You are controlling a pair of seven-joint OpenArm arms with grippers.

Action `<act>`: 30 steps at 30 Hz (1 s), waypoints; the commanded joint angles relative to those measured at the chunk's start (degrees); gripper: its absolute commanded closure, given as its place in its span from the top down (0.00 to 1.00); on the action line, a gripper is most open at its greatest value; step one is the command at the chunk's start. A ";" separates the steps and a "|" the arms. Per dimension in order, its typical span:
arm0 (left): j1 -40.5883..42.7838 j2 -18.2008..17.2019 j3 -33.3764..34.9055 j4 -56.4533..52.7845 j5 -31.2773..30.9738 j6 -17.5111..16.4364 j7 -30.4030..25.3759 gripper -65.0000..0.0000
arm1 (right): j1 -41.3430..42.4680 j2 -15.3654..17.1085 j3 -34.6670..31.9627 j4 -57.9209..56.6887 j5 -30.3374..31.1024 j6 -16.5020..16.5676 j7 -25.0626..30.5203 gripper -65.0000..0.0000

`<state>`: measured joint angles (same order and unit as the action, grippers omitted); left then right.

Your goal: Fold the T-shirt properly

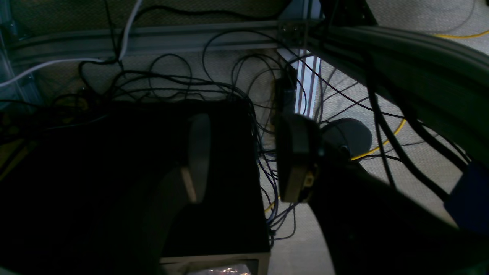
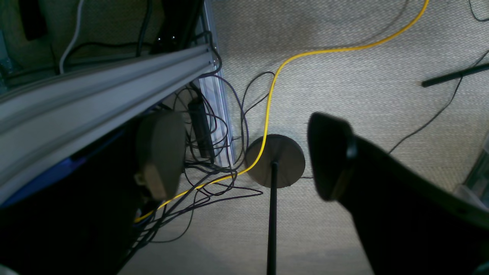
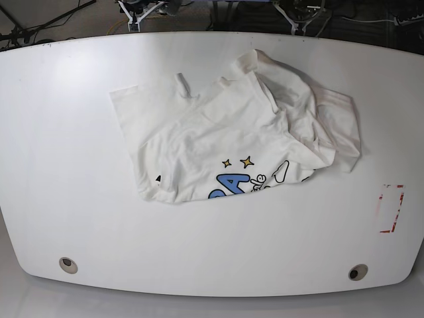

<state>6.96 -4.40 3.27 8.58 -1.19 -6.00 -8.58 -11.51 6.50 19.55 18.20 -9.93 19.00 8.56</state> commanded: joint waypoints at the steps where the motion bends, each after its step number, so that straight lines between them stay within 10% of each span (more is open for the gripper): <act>1: 0.08 -0.03 -0.23 0.11 -0.18 0.01 -0.18 0.40 | -0.51 0.18 -0.15 0.35 0.37 0.40 0.53 0.74; 30: 0.64 -0.39 -0.06 0.43 -0.17 0.07 -0.43 0.40 | 0.74 -1.62 0.10 0.49 0.04 0.12 1.51 0.73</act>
<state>7.18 -4.43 3.27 8.84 -1.17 -6.00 -8.58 -10.17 4.60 19.55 18.37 -10.13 18.87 8.82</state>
